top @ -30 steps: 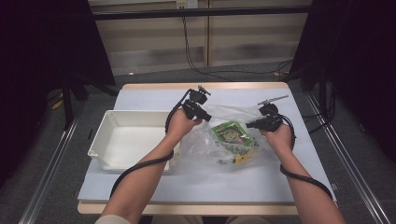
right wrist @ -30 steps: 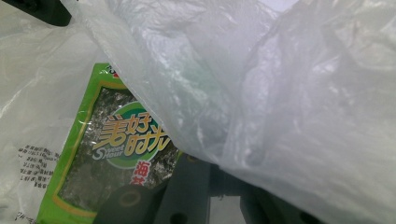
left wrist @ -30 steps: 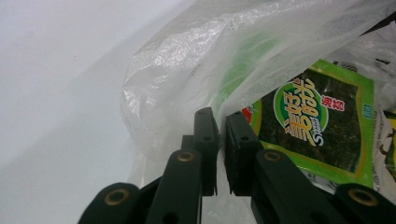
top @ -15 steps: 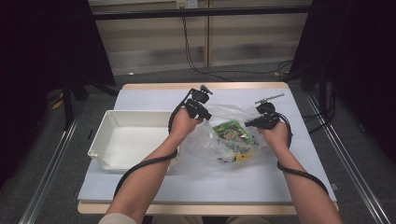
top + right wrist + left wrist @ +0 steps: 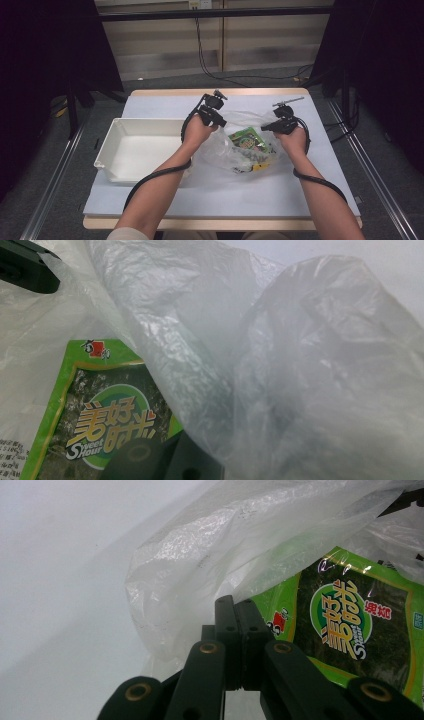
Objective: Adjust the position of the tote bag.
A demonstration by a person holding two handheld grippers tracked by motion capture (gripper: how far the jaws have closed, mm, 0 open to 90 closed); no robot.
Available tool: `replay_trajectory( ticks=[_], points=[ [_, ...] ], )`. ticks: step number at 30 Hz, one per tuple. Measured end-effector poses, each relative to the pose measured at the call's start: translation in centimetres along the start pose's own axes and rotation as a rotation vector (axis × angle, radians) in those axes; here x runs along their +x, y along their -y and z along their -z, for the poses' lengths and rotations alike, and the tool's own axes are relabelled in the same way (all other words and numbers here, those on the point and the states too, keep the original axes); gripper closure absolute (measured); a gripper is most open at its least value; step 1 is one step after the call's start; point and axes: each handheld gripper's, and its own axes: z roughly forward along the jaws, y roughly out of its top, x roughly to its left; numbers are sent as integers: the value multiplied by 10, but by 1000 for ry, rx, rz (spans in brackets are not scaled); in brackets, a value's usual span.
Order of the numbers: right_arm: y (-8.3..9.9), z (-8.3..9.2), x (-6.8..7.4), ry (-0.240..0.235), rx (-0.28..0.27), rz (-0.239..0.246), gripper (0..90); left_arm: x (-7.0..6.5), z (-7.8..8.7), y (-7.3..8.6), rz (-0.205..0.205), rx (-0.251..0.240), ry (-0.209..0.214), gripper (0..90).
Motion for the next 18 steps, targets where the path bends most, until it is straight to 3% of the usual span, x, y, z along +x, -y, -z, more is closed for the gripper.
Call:
replay_trajectory(
  ticks=[6,11,15,18],
  points=[
    [-6,-6,-3,15,-1,3,900,0,-2,-2,3,-3,-10,900],
    [-6,-13,-7,19,7,-3,900,0,-7,-2,-9,32,-36,900],
    [-4,-19,-6,23,33,17,900,-5,-13,-3,-13,48,-52,900],
    [-1,-18,-3,39,74,59,900,-7,-15,-3,-15,59,-52,900]
  ],
)
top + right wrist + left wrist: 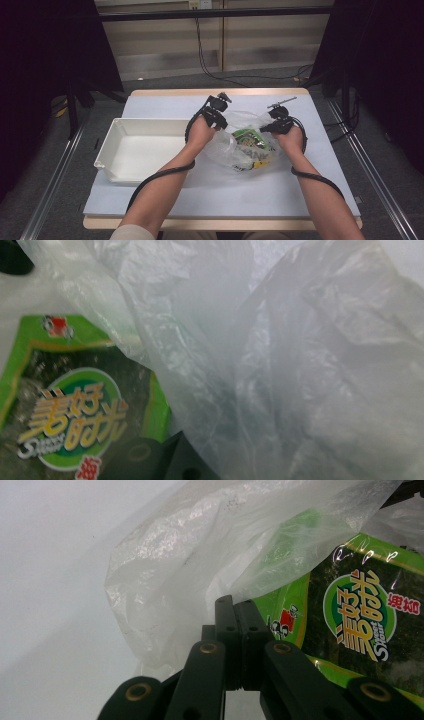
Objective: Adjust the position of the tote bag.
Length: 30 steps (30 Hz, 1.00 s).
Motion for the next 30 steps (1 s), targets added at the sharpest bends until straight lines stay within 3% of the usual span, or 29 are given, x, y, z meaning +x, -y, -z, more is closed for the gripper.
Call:
replay_trajectory(
  ticks=[6,11,18,23,27,28,30],
  points=[
    [14,2,0,-4,16,1,900,-6,0,1,-7,-9,10,900],
    [27,14,8,6,45,2,900,-12,-2,3,-34,-1,34,900],
    [56,33,18,-28,37,2,900,-24,-4,6,-73,16,62,900],
    [66,43,25,-30,27,7,898,-28,-5,9,-65,13,76,900],
    [62,50,27,-44,-16,-6,797,-26,-2,10,-68,5,79,900],
    [62,50,27,-44,-16,-6,797,-27,-2,11,-53,-7,80,900],
    [58,52,30,-48,-31,1,715,-26,0,11,-65,-4,77,900]
  ],
)
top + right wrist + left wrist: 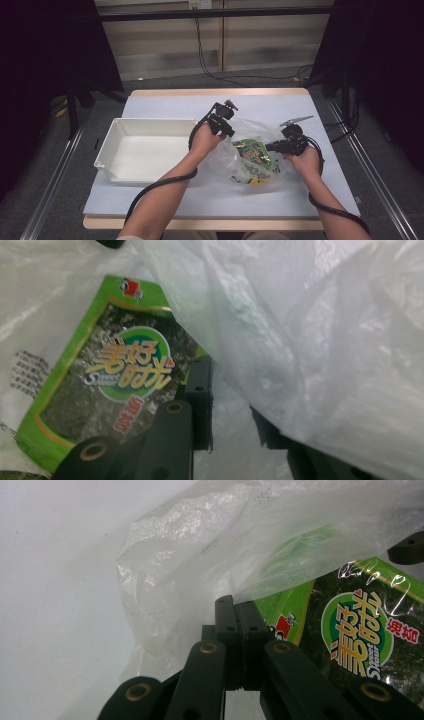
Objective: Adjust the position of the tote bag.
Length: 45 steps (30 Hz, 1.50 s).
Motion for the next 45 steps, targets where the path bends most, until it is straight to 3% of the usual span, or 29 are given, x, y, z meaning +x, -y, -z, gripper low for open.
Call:
replay_trajectory(
  ticks=[5,8,10,12,16,23,24,25,26,31,33,35,36,37,38,40,41,45],
  points=[
    [-11,4,7,1,-31,5,668,3,4,4,22,-20,1,900],
    [-16,7,8,12,-43,3,674,3,5,7,9,-14,2,900],
    [-19,8,4,12,-68,-15,734,4,6,9,7,-14,5,899],
    [-23,8,-1,15,-88,-47,860,4,6,11,7,-9,1,896],
    [-28,2,-7,30,-88,-56,900,6,5,9,18,-7,-9,897],
    [-35,-19,-17,50,-45,-57,900,9,-3,5,38,24,-55,898],
    [-34,-23,-18,48,-42,-62,900,11,-4,4,22,41,-59,899],
    [-34,-26,-19,56,-31,-58,900,10,-7,4,44,31,-64,899],
    [-34,-30,-20,63,-16,-53,900,11,-7,3,18,57,-72,899],
    [-28,-38,-23,44,14,-52,900,8,-14,5,22,72,-76,896],
    [-26,-36,-21,39,19,-39,900,9,-13,6,10,82,-67,859],
    [-24,-33,-19,40,24,-30,900,8,-10,6,34,66,-73,717],
    [-23,-31,-18,33,21,-28,900,7,-7,7,25,64,-72,718],
    [-22,-30,-17,26,18,-35,900,5,-5,7,55,34,-73,707],
    [-22,-29,-16,21,18,-31,900,5,-1,7,20,41,-80,675],
    [-21,-28,-14,34,28,-29,900,3,8,6,32,17,-96,481],
    [-20,-28,-13,27,27,-27,900,1,9,7,64,-16,-90,408],
    [-18,-27,-12,36,40,-30,900,0,23,7,70,-32,-108,314]
  ],
)
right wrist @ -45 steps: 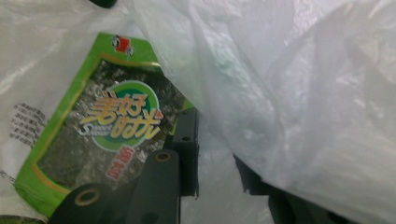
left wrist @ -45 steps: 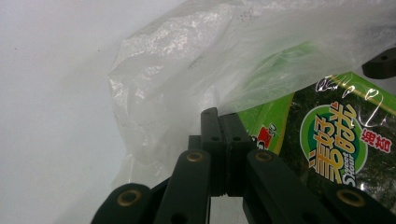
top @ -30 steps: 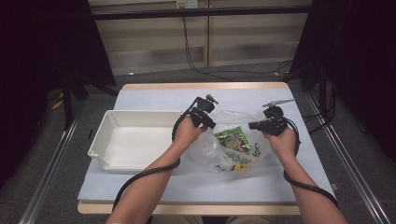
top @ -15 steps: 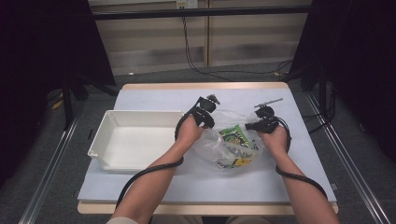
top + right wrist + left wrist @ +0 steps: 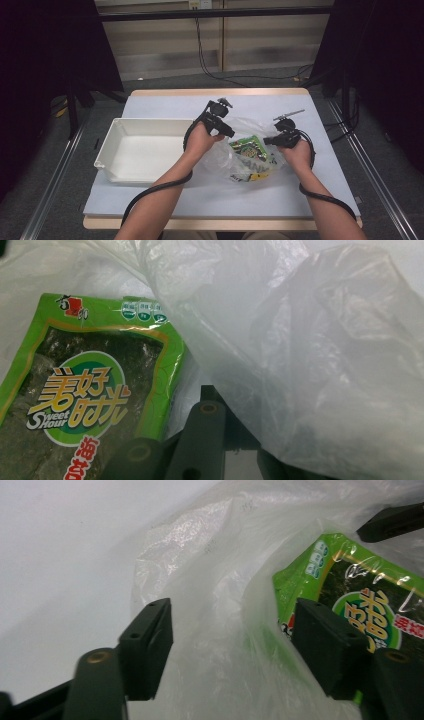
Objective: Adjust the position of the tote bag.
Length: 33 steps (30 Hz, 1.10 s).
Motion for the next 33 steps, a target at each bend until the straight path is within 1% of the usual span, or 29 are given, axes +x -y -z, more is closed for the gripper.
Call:
replay_trajectory(
  ticks=[1,2,3,5,6,7,8,9,10,11,12,13,14,15,16,17,18,19,20,21,23,24,26,28,29,30,31,32,33],
  points=[
    [1,0,0,0,-2,-4,900,1,2,1,4,-3,-1,301],
    [1,0,0,-2,0,-5,900,2,4,2,0,-1,5,288],
    [1,-1,0,2,4,-7,900,3,4,4,10,-2,5,289],
    [1,-1,-1,6,5,-13,900,7,5,8,14,20,19,274],
    [0,-1,-1,7,5,-14,900,8,5,10,14,34,16,292],
    [0,-1,-1,11,9,-12,900,8,4,12,16,41,25,372],
    [0,-1,-1,11,9,-12,900,8,4,14,18,49,32,372],
    [0,-1,-1,14,9,-12,900,9,3,16,10,62,40,453],
    [0,0,-1,16,6,-13,900,10,3,17,12,76,41,518],
    [0,0,-1,18,4,-13,900,10,2,18,14,82,36,540],
    [1,0,-2,23,1,-15,900,10,1,18,8,95,33,603],
    [1,0,-2,22,-1,-16,900,8,0,19,9,90,24,640],
    [2,0,-3,19,-2,-16,900,7,-1,18,4,98,11,672],
    [2,0,-3,21,-1,-23,900,6,-2,18,2,108,13,726],
    [3,1,-4,23,3,-21,900,5,-4,18,-1,105,6,756],
    [5,3,-4,39,12,-19,900,4,-5,17,-19,123,-10,797],
    [5,3,-4,39,12,-19,900,2,-6,16,-32,133,-9,797],
    [5,4,-4,37,13,-12,900,2,-8,16,-43,132,-10,817],
    [6,5,-4,40,15,-16,900,-1,-10,15,-50,143,-20,823],
    [10,8,-6,39,14,-23,900,-3,-12,14,-62,148,-18,843],
    [12,10,-7,40,16,-26,900,-7,-17,14,-57,138,-16,845],
    [15,12,-8,40,17,-24,900,-7,-18,13,-73,147,-11,850],
    [19,16,-9,44,22,-36,900,-11,-22,12,-60,124,-4,854],
    [24,22,-9,49,28,-37,900,-14,-26,11,-67,125,3,860],
    [31,27,-9,37,27,-39,900,-16,-28,11,-65,116,0,868],
    [31,27,-9,37,27,-39,900,-16,-28,11,-85,123,3,868],
    [33,29,-7,38,27,-37,900,-16,-31,11,-85,119,4,872],
    [35,32,-5,44,27,-27,900,-17,-32,11,-76,112,5,874],
    [36,34,-5,37,16,-21,900,-17,-33,12,-67,100,6,879]
  ],
)
